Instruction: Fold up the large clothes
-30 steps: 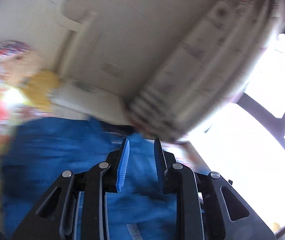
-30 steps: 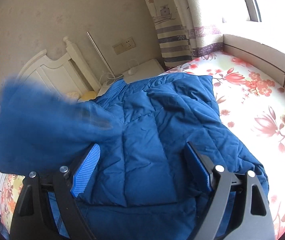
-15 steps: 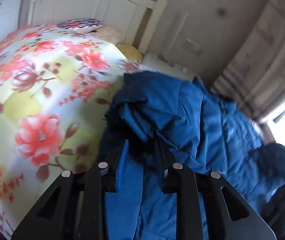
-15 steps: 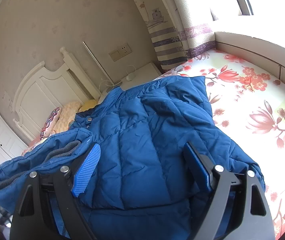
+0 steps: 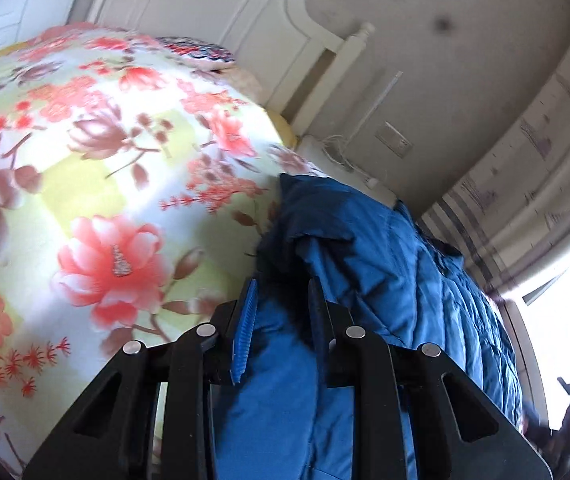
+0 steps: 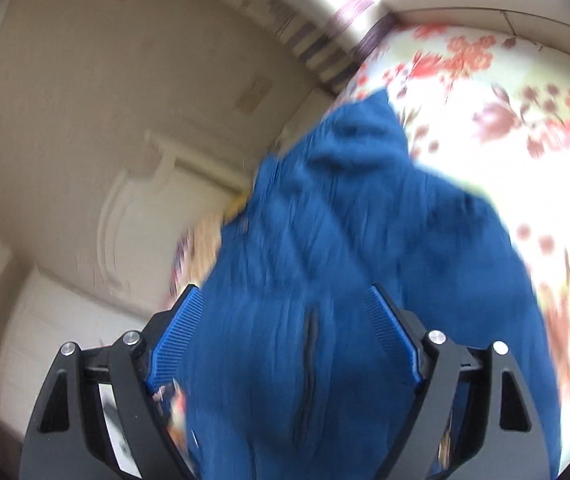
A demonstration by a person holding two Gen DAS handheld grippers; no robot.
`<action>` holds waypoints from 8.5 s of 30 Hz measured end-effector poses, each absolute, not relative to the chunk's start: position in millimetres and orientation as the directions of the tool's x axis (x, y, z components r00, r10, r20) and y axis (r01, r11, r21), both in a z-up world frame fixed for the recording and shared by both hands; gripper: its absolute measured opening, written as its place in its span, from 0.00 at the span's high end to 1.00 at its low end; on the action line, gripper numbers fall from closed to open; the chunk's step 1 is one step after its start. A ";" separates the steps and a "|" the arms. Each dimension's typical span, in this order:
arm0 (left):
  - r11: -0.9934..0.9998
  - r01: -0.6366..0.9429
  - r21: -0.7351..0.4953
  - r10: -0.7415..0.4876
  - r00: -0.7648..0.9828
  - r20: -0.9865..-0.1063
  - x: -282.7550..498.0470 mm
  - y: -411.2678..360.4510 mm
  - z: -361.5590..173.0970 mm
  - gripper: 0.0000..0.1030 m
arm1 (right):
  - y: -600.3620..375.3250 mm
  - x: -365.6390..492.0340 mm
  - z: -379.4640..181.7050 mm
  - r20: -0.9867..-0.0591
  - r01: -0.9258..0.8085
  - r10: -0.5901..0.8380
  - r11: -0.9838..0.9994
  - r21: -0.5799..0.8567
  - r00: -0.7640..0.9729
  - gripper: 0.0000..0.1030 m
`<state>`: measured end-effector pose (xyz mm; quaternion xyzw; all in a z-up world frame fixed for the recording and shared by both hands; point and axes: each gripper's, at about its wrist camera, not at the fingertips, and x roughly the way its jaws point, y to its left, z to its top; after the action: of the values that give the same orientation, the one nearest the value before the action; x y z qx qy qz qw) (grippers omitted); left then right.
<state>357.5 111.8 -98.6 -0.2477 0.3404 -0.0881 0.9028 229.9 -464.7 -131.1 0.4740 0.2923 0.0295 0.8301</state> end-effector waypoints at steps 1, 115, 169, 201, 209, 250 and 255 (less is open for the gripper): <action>0.859 -0.018 -0.512 -0.327 0.750 -0.575 358.5 112.9 -100.1 0.80 | -454.4 225.2 -130.7 -0.474 0.219 0.337 0.578 0.786 0.813 0.19; 0.855 0.477 -0.202 -0.472 0.557 -0.684 447.5 -80.5 -100.5 0.19 | -407.3 442.3 -136.5 -0.720 0.237 -0.184 0.971 -0.029 0.669 0.28; 0.945 0.321 0.067 -0.130 0.555 -0.822 314.9 -22.5 -109.1 0.04 | -333.8 270.8 -120.0 -0.822 -0.015 0.028 1.000 0.024 0.568 0.08; 0.920 0.352 0.171 -0.107 0.647 -0.755 199.3 -16.8 -123.4 0.04 | -261.9 120.8 -143.0 -0.773 -0.261 0.182 0.965 0.022 0.608 0.02; 0.920 0.351 0.173 -0.106 0.648 -0.754 200.1 -14.2 -122.6 0.04 | -260.1 104.2 -129.9 -0.767 -0.262 0.187 0.965 0.026 0.613 0.03; 0.895 0.435 0.099 -0.236 0.650 -0.722 96.3 -28.2 -136.6 0.04 | -300.4 58.8 -147.3 -0.766 -0.179 0.156 0.982 0.054 0.624 0.02; 0.895 0.437 0.096 -0.237 0.644 -0.727 96.6 -26.3 -135.8 0.04 | -297.1 55.4 -149.3 -0.756 -0.176 0.139 0.984 0.031 0.640 0.02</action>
<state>96.6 -26.3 -135.8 0.1323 0.3777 -0.1877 0.8970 55.4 -297.1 -149.3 -0.0227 0.4155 0.0869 0.9051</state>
